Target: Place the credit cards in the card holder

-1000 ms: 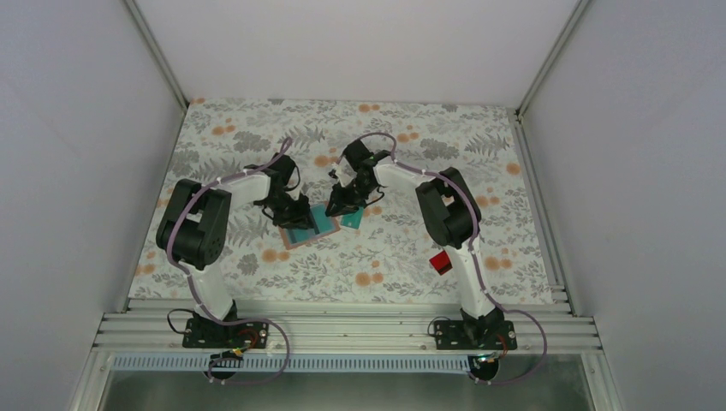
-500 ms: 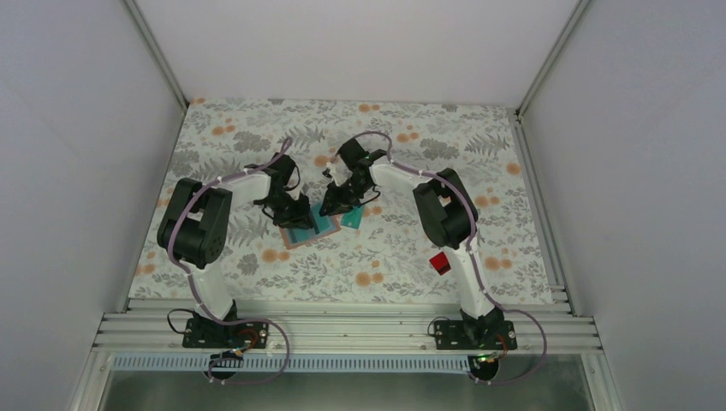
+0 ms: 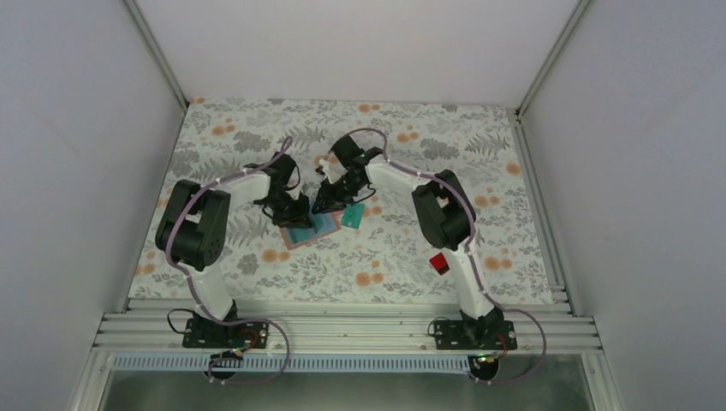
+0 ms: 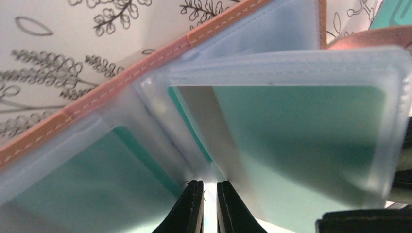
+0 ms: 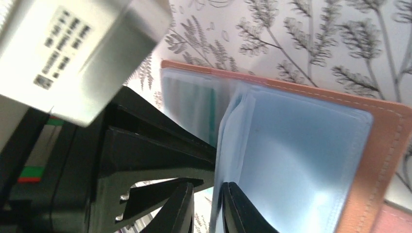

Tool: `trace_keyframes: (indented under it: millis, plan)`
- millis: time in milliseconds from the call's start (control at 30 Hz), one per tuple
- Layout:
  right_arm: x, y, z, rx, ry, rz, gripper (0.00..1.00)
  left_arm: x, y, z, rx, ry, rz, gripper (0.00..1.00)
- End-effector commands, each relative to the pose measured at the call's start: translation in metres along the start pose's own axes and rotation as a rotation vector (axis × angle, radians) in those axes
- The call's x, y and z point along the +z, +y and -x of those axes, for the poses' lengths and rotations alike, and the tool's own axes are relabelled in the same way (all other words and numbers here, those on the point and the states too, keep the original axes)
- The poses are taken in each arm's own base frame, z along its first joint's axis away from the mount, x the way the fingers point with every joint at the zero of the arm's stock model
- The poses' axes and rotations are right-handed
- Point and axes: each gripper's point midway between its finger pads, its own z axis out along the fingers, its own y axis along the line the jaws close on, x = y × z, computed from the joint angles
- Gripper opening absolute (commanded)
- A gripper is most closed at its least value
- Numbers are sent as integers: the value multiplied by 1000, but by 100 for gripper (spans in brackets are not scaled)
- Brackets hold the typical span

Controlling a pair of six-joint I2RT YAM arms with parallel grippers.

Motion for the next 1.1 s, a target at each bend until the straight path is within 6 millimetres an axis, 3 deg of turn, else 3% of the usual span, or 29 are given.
trace_keyframes:
  millis: [0, 167, 400, 533, 667, 867, 1067]
  plan:
    - [6, 24, 2, -31, 15, 35, 18, -24, -4, 0, -7, -49, 38, 10]
    - [13, 38, 3, -51, 29, 52, 19, -54, 2, -8, -45, -105, 81, 10]
    - [37, 54, -4, -84, 80, 65, 25, -92, 34, -29, -125, -195, 158, 10]
    - [55, 55, -7, -85, 108, 79, 27, -99, 50, -40, -161, -223, 187, 10]
    - [71, 58, -7, -93, 132, 97, 30, -107, 49, -44, -165, -262, 174, 11]
    - [56, 83, -2, -159, 95, 126, 38, -119, 39, -42, -130, -305, 142, 13]
    - [19, 102, 9, -219, 15, 95, 41, -127, 22, -33, -75, -332, 81, 19]
